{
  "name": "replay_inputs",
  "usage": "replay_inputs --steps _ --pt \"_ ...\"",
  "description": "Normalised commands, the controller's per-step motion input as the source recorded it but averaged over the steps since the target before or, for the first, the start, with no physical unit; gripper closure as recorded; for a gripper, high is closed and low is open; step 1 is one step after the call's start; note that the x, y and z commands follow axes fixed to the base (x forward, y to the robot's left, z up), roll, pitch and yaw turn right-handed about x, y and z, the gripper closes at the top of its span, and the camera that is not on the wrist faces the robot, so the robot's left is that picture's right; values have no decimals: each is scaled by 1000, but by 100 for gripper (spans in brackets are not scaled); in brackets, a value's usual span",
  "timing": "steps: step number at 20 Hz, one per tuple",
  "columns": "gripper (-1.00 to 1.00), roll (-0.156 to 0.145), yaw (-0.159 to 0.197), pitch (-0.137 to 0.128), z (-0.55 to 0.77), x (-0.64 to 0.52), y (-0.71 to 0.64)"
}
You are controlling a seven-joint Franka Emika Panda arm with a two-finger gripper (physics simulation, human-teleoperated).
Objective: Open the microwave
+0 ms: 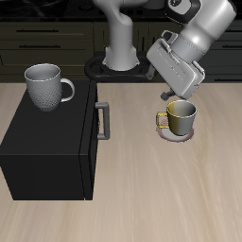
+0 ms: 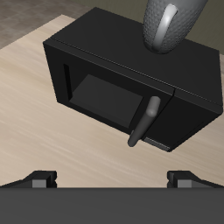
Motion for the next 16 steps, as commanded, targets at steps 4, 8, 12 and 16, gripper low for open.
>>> replay_inputs --steps 4,8,12,16 --pt "-100 -56 -64 43 -151 73 -258" --pt "-100 -21 -49 22 -120 -90 -122" --pt "-100 -14 -100 29 -60 -216 -138" --pt "-100 -43 -85 -4 29 -217 -196"
